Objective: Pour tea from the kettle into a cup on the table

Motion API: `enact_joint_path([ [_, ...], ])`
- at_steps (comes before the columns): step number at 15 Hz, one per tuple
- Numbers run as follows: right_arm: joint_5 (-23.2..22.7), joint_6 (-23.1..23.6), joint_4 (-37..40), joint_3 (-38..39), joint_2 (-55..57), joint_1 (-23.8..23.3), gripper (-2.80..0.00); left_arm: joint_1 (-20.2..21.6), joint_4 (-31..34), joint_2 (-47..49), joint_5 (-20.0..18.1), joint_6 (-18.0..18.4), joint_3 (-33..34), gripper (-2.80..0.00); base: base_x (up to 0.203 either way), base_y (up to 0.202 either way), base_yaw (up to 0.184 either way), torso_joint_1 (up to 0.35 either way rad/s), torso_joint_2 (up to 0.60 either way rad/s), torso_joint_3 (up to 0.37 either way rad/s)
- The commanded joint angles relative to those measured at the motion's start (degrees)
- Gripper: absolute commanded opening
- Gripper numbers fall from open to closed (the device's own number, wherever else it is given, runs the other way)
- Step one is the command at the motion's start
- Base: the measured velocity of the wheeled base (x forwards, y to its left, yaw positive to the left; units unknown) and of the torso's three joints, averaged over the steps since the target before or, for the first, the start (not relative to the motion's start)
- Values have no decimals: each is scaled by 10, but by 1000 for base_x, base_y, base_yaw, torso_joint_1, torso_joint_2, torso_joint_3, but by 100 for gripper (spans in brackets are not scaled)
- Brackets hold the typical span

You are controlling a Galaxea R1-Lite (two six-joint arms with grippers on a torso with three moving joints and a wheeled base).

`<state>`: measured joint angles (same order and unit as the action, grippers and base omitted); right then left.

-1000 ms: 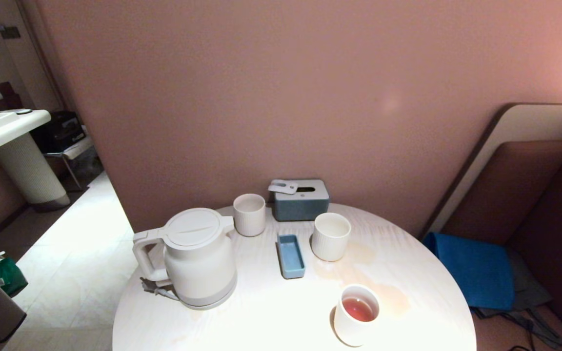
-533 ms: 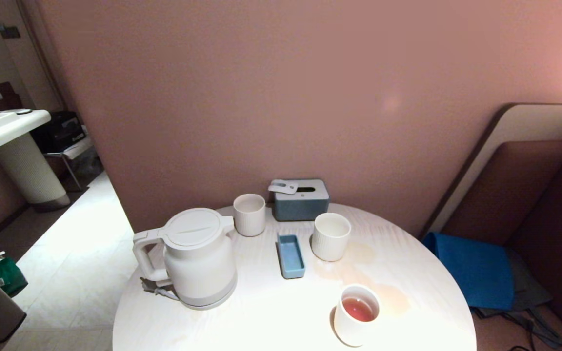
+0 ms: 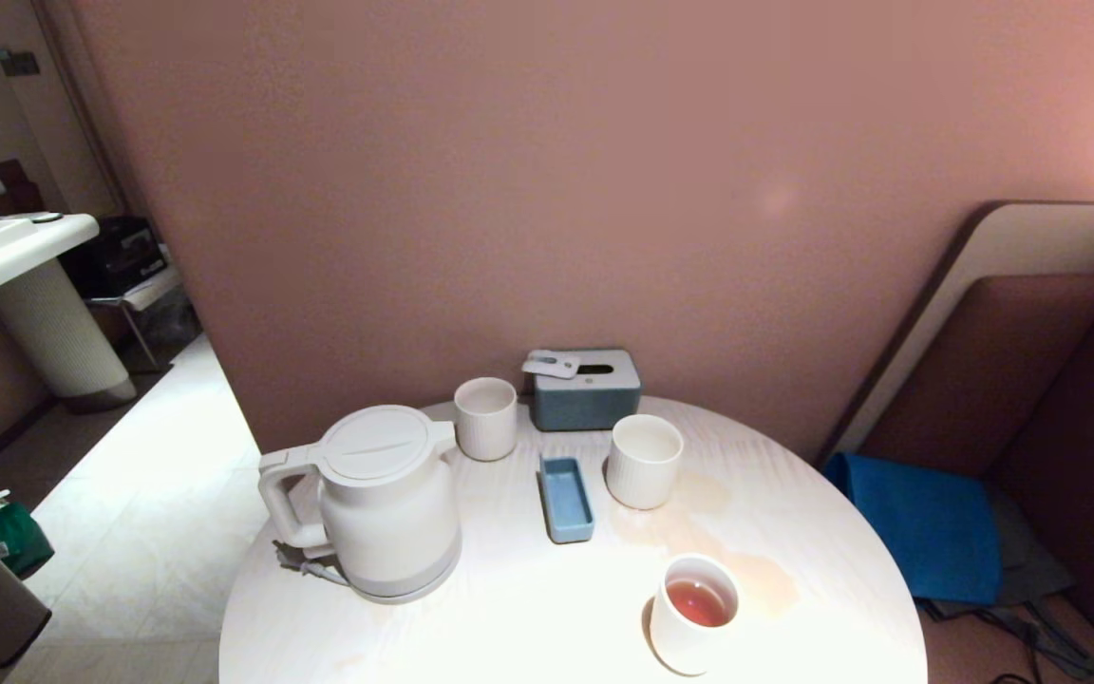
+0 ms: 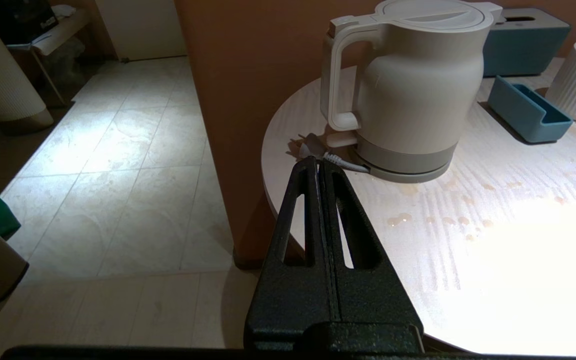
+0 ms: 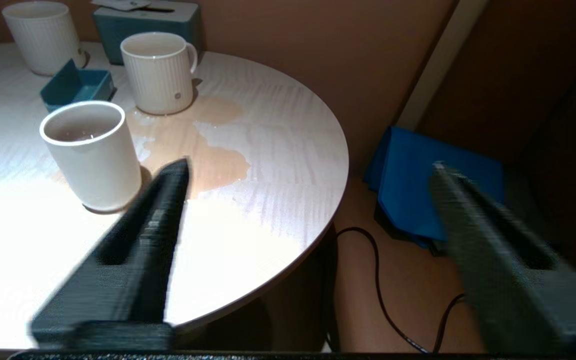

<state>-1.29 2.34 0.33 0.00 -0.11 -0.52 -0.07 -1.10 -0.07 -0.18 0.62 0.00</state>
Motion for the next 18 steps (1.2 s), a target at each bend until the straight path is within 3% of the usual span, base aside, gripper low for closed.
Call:
enact_joint_path([
  [1, 0, 0, 0, 0, 1, 0, -280, 0, 0, 1, 0, 0, 0, -280, 0, 0, 0, 0, 0, 0],
  [18, -1, -1, -1, 0, 1, 0, -280, 0, 0, 1, 0, 0, 0, -280, 0, 0, 0, 0, 0, 0],
])
